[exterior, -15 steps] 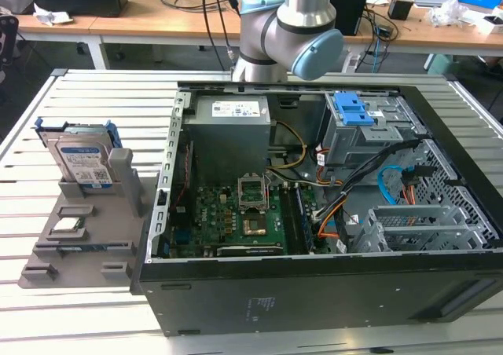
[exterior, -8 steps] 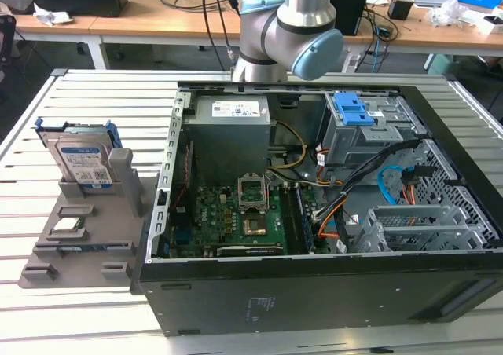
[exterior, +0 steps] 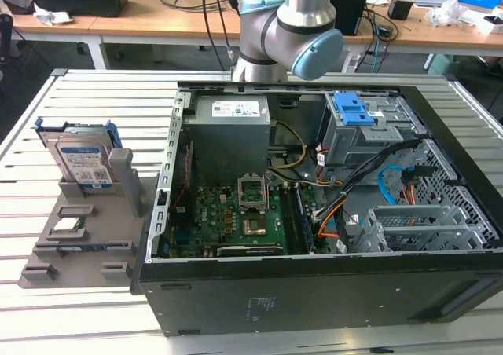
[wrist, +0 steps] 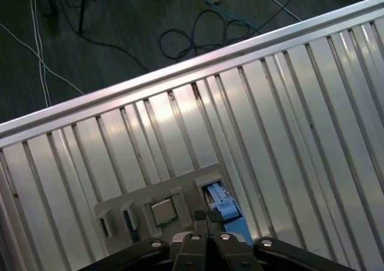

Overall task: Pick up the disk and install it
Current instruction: 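Pick up the disk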

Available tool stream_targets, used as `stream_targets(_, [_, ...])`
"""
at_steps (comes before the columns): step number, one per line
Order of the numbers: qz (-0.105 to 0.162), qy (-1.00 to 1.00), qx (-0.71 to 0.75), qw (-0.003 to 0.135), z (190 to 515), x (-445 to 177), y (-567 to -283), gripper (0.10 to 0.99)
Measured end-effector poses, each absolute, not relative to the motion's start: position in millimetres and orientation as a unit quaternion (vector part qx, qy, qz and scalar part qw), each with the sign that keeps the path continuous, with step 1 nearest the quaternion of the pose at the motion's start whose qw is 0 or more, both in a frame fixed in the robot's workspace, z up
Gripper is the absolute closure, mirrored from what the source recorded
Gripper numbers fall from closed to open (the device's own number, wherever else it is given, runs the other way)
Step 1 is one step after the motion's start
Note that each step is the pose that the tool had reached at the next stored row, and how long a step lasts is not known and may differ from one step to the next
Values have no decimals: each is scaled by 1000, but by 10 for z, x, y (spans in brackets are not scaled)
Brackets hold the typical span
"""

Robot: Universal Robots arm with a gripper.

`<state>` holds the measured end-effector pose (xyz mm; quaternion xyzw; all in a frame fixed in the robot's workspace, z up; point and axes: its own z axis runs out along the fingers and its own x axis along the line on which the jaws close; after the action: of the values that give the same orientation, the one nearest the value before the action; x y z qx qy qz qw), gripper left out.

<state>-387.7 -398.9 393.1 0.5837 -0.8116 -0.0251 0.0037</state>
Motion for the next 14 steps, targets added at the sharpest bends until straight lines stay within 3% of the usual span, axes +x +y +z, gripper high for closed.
stream_targets(14, [-25,-768,639,5,3931,-3877,-3989,980])
